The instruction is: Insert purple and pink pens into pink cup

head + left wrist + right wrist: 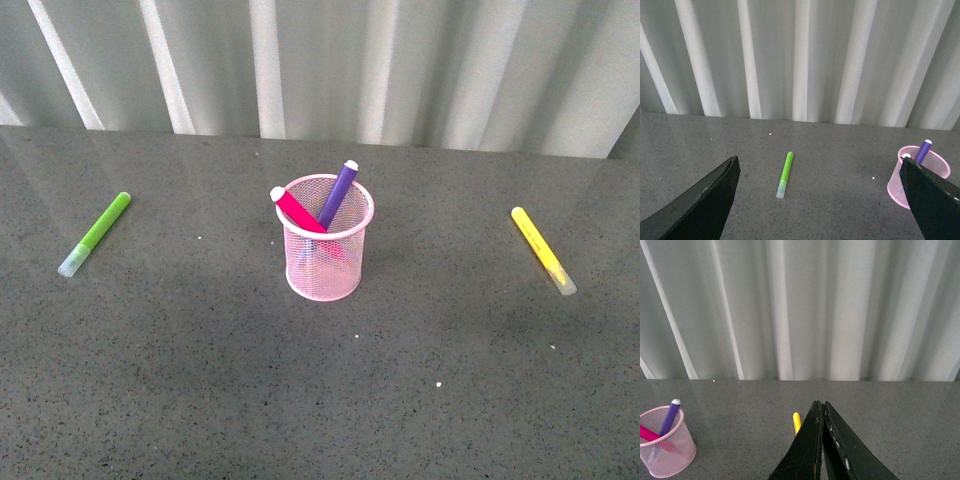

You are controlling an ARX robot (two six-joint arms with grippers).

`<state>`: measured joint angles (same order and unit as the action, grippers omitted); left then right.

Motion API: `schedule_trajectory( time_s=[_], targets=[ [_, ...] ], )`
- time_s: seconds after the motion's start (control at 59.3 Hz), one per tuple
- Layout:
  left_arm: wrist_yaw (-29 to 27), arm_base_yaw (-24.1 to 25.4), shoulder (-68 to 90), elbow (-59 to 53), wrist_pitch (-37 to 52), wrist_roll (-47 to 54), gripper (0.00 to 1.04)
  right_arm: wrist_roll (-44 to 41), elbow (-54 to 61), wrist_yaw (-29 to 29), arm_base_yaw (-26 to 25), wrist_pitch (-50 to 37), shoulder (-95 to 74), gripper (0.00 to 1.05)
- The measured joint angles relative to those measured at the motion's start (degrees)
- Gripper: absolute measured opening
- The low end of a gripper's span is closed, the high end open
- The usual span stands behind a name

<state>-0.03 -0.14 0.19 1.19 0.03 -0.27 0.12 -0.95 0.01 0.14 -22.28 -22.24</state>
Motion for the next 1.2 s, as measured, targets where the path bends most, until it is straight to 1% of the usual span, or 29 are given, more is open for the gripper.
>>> schedule_trajectory(
  time_s=[0.27,0.607,0.691,0.725,0.961,0.995,1.13,1.197],
  targets=[
    [0.00,0.00,0.00,0.00,0.00,0.00,0.98,0.00,0.00,0.00,0.00,7.21,7.39,0.03],
    [0.00,0.00,0.00,0.00,0.00,0.00,0.98,0.00,0.00,0.00,0.00,12.22,12.37,0.03],
    [0.00,0.00,0.00,0.00,0.00,0.02,0.98,0.02,-0.02,0.00,-0.02,20.87,18.93,0.03],
    [0.00,0.00,0.00,0.00,0.00,0.00,0.98,0.04,-0.02,0.09,-0.02,21.86,20.46,0.03],
    [0.00,0.00,-0.07,0.00,0.00,0.02,0.98,0.02,-0.04,0.07,0.00,22.18,21.99,0.04],
    [0.00,0.00,-0.07,0.00,0.00,0.00,0.98,0.02,-0.04,0.07,0.00,22.18,21.99,0.08],
    [0.02,0.00,-0.07,0.00,0.00,0.02,0.98,0.02,-0.04,0.09,0.00,22.18,21.99,0.33],
    [0.00,0.00,-0.07,0.00,0.00,0.00,0.98,0.02,-0.04,0.07,0.00,22.18,21.99,0.43]
  ],
)
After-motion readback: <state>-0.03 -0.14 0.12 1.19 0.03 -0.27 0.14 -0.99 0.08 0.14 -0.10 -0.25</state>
